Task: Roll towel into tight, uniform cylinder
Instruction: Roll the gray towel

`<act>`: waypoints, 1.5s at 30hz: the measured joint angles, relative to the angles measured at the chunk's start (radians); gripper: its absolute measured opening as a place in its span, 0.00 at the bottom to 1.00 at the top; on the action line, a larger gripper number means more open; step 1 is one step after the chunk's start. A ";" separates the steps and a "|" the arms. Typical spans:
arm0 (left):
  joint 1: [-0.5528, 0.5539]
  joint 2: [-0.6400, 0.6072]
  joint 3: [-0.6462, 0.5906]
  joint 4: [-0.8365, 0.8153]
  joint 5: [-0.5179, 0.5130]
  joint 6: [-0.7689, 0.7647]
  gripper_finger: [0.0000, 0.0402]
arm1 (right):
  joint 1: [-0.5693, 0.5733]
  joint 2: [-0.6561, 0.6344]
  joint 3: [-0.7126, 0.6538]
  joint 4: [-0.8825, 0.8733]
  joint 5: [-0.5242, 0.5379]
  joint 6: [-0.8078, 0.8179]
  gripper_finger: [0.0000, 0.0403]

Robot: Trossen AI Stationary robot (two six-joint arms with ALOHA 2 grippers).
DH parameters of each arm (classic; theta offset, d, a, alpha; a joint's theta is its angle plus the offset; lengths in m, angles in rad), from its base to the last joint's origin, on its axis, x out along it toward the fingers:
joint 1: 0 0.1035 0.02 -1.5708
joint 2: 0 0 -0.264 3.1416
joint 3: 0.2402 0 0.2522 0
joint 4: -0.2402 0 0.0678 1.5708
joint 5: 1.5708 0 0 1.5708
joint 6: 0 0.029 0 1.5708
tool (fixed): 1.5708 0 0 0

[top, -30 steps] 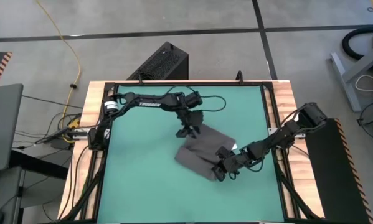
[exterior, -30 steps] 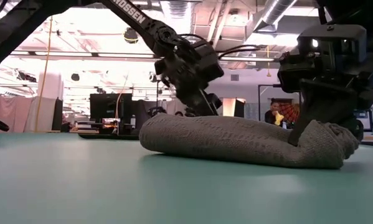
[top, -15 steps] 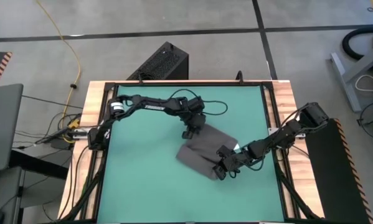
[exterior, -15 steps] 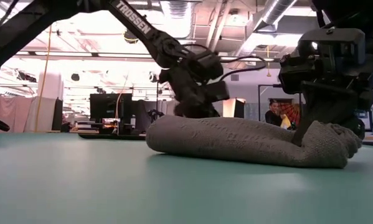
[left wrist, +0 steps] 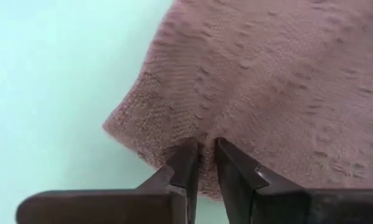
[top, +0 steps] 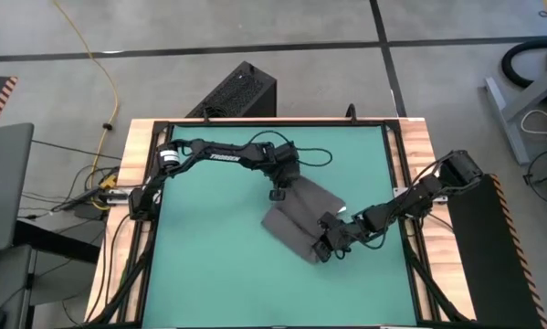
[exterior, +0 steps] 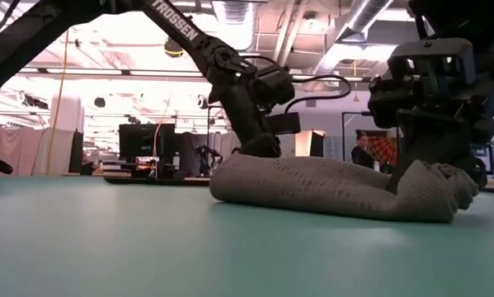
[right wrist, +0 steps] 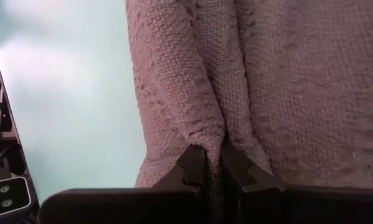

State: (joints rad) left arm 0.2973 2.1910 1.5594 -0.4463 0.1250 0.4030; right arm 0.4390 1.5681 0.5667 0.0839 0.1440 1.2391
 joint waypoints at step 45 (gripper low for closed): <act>-0.155 -0.225 -0.453 0.323 0.273 0.064 0.00 | -0.065 -0.013 -0.001 0.096 -0.060 0.099 0.31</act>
State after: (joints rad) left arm 0.1427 1.9665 1.1069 -0.1233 0.3983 0.4667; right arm 0.3744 1.5552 0.5655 0.1800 0.0841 1.3376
